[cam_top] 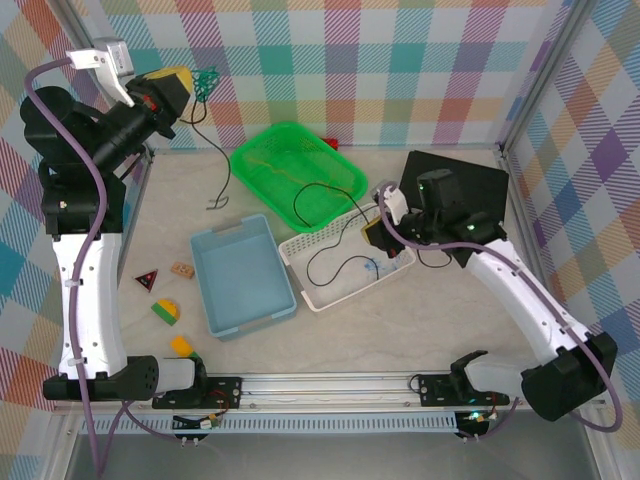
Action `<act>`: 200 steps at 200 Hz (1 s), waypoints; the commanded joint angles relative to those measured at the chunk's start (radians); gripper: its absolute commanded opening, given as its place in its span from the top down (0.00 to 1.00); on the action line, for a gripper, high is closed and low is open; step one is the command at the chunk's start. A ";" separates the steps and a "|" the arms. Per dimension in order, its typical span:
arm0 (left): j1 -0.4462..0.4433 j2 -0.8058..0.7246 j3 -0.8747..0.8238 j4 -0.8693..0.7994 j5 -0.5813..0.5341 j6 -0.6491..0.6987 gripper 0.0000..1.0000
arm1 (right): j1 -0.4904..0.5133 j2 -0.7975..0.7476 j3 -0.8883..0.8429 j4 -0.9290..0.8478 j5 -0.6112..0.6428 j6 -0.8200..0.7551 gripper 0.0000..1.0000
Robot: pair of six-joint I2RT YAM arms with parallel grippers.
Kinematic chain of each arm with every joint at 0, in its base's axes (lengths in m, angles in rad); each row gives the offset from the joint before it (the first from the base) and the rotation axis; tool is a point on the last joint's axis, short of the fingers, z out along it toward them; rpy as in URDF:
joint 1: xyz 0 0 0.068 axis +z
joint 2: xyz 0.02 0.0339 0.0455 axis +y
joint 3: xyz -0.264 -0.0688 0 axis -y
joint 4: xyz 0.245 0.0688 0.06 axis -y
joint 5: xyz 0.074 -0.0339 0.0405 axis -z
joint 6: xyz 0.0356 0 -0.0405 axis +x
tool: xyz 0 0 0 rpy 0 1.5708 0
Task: Untangle the cables
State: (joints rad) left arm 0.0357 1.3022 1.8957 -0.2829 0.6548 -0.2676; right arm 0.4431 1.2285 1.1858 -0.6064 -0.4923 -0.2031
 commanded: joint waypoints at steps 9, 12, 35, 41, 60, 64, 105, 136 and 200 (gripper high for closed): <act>0.011 -0.021 -0.017 0.053 0.039 0.014 1.00 | -0.008 0.050 -0.030 0.040 -0.038 -0.225 1.00; 0.012 -0.021 -0.017 0.053 0.040 0.015 1.00 | -0.007 0.056 -0.031 0.039 -0.039 -0.237 1.00; 0.012 -0.017 -0.018 0.050 0.045 0.020 1.00 | -0.010 0.102 -0.045 0.053 -0.012 -0.292 0.90; 0.012 -0.017 -0.018 0.050 0.046 0.021 1.00 | -0.010 0.112 -0.047 0.062 0.005 -0.299 0.78; 0.012 -0.014 -0.014 0.048 0.050 0.027 1.00 | -0.019 0.124 -0.065 0.096 0.043 -0.322 0.42; 0.012 -0.012 -0.012 0.048 0.051 0.026 1.00 | -0.022 0.125 -0.070 0.107 0.048 -0.320 0.40; 0.012 -0.005 0.000 0.048 0.084 0.023 1.00 | -0.044 0.099 -0.075 0.166 0.005 -0.236 0.31; 0.012 -0.007 -0.002 0.060 0.124 0.004 1.00 | -0.044 0.072 -0.087 0.246 -0.077 -0.101 0.31; 0.011 0.003 0.011 0.111 0.225 -0.102 1.00 | 0.022 0.116 -0.012 0.482 -0.256 0.316 0.31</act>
State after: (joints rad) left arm 0.0360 1.3010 1.8809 -0.2356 0.8104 -0.3016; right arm 0.4198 1.3235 1.1076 -0.2436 -0.6575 -0.0635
